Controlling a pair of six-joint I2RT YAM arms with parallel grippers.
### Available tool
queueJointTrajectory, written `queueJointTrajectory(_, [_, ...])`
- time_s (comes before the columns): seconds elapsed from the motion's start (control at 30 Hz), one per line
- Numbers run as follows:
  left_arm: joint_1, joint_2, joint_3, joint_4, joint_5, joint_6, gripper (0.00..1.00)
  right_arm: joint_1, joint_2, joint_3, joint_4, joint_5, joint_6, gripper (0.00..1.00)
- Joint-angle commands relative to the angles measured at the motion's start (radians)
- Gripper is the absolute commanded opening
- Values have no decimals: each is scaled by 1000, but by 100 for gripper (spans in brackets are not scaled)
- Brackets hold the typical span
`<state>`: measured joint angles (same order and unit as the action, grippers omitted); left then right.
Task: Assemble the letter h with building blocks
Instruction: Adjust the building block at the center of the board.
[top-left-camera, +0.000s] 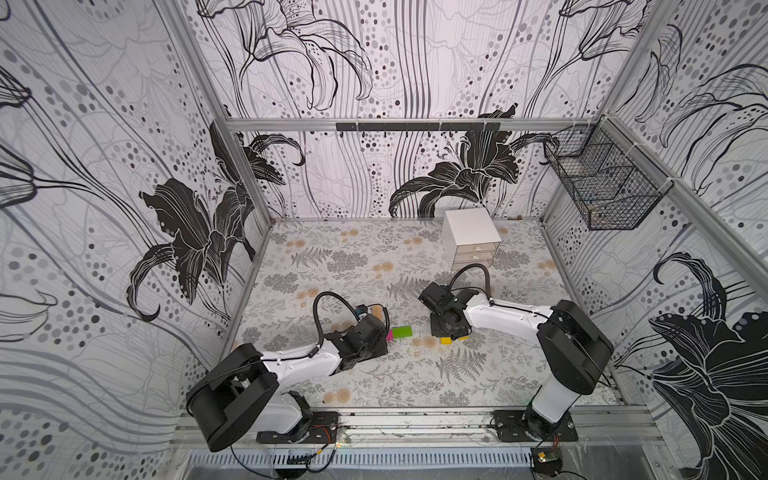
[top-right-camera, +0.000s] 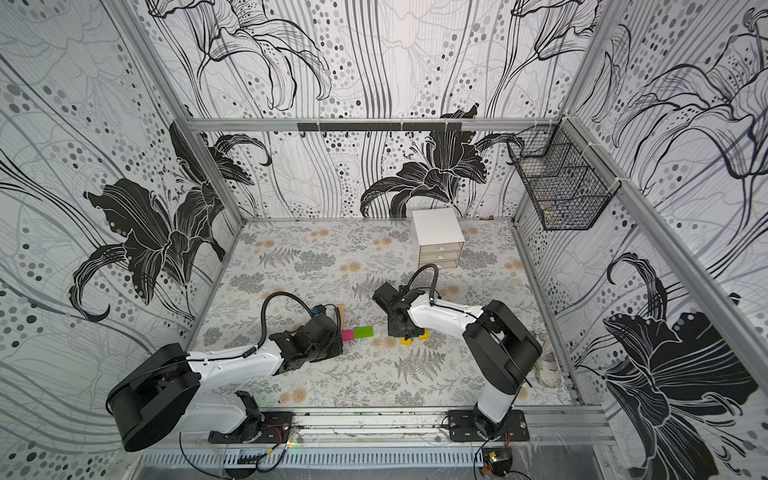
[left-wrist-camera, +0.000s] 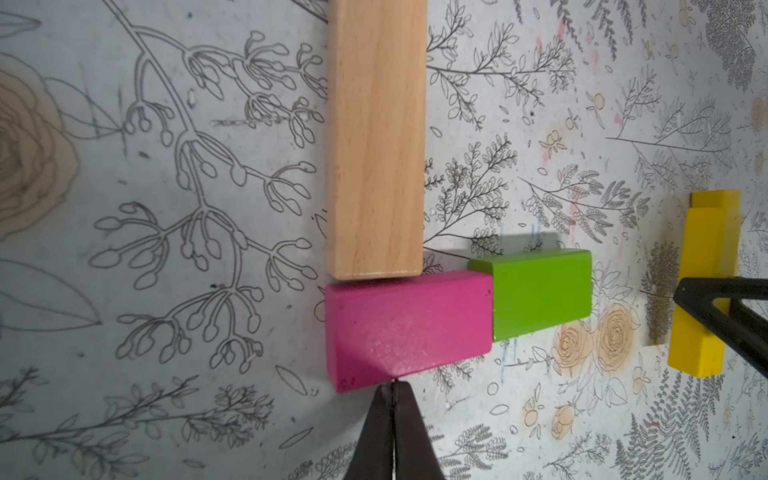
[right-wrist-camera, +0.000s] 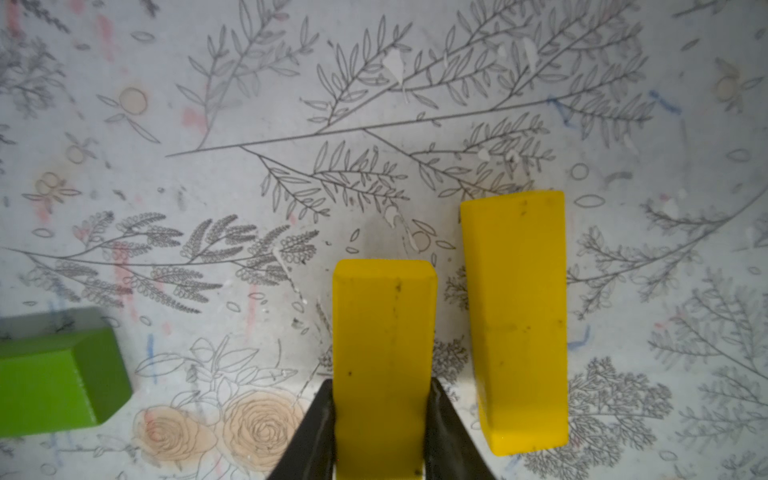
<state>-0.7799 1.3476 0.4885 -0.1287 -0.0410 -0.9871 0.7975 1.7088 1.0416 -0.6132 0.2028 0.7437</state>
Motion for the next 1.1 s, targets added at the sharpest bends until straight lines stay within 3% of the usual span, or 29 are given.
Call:
queueJointTrajectory(0.0, [-2, 7, 19, 0, -30, 14, 8, 5, -28, -12, -26, 18, 21, 26])
queueJointTrajectory(0.73, [-2, 38, 33, 34, -14, 24, 8, 7, -33, -30, -9, 8, 25, 26])
queueJointTrajectory(1.07, [-2, 35, 30, 34, -16, 23, 9, 84, 39, 32, -5, 10, 29, 26])
